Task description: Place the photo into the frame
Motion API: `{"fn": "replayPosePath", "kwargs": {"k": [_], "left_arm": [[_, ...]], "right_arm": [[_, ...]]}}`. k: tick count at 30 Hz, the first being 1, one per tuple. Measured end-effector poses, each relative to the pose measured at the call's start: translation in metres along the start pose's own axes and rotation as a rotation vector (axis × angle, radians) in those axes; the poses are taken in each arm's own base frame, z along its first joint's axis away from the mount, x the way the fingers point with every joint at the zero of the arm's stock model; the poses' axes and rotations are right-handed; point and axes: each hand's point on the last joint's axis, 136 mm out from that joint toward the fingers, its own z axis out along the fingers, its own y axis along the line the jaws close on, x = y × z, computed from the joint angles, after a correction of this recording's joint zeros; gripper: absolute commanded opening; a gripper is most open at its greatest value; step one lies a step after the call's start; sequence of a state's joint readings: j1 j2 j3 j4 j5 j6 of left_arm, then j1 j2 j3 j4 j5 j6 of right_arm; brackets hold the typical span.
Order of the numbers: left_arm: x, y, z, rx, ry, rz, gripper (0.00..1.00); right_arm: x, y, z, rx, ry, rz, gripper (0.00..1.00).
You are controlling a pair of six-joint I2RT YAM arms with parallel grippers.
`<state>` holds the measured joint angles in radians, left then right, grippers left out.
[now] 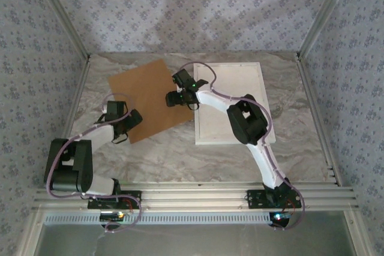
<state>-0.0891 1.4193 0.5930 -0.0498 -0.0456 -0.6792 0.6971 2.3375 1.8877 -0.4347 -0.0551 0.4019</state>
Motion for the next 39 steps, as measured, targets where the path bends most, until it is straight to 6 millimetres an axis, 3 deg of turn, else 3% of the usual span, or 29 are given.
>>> {"fn": "replayPosePath", "kwargs": {"k": [17, 39], "left_arm": [[-0.001, 0.002, 0.006, -0.017, 0.012, -0.007, 0.99], [0.002, 0.003, 0.010, -0.023, 0.024, -0.024, 0.95]], "right_arm": [[0.006, -0.013, 0.010, 0.146, 0.016, -0.099, 0.81], [0.006, 0.001, 0.008, -0.027, 0.015, -0.038, 0.78]]}}
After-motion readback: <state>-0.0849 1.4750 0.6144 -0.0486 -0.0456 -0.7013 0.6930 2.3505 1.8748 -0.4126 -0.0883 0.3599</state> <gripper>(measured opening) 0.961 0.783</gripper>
